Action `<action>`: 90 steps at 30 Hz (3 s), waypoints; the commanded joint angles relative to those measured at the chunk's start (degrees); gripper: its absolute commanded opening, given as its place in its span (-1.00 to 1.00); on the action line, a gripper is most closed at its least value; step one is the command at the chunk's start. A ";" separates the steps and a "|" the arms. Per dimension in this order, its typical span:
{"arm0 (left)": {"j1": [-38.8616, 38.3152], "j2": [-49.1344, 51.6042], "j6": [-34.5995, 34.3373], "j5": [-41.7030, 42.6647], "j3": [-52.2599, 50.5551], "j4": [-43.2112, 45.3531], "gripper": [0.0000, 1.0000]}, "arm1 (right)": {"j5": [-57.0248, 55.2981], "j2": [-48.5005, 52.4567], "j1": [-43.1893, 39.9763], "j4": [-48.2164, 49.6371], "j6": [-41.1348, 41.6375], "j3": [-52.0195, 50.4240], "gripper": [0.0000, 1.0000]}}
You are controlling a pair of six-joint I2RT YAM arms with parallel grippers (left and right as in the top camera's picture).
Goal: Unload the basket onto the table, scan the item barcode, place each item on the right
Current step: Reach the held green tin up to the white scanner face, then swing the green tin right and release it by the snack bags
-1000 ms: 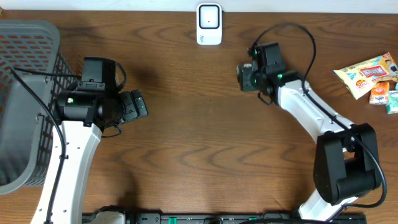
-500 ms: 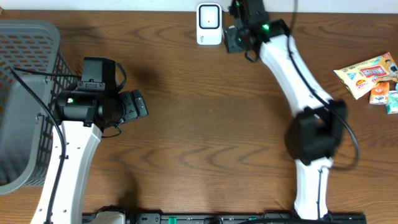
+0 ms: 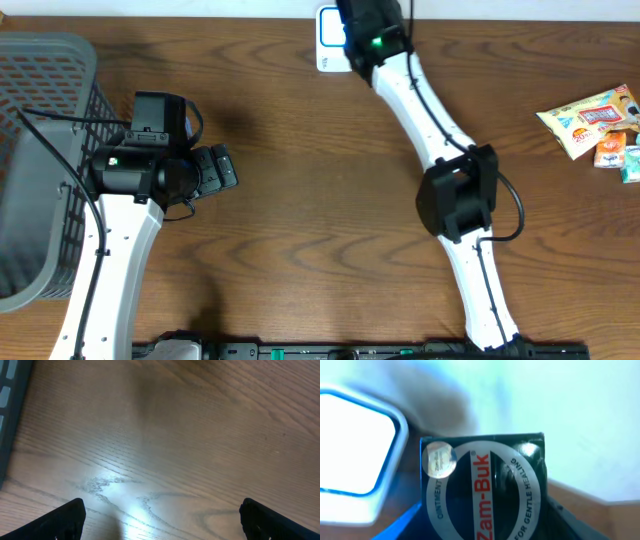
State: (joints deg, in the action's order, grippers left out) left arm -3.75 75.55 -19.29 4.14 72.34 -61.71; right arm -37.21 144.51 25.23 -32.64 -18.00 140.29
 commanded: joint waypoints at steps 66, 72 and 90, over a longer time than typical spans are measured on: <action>0.31 0.00 0.11 -0.15 0.04 -0.33 0.96 | 4.76 -7.08 -34.25 -29.51 21.64 1.22 -0.57; 0.31 0.00 0.11 -0.13 0.04 -0.33 0.95 | 13.25 -6.80 -43.19 -34.73 21.84 1.22 -0.58; 0.31 0.00 0.11 -0.15 0.04 -0.33 0.95 | 21.00 -6.49 -52.70 -30.05 24.39 -12.33 -0.06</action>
State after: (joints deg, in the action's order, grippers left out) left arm -3.75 75.55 -19.29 4.16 72.34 -61.73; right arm -18.63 137.36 -27.33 -63.83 5.43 130.10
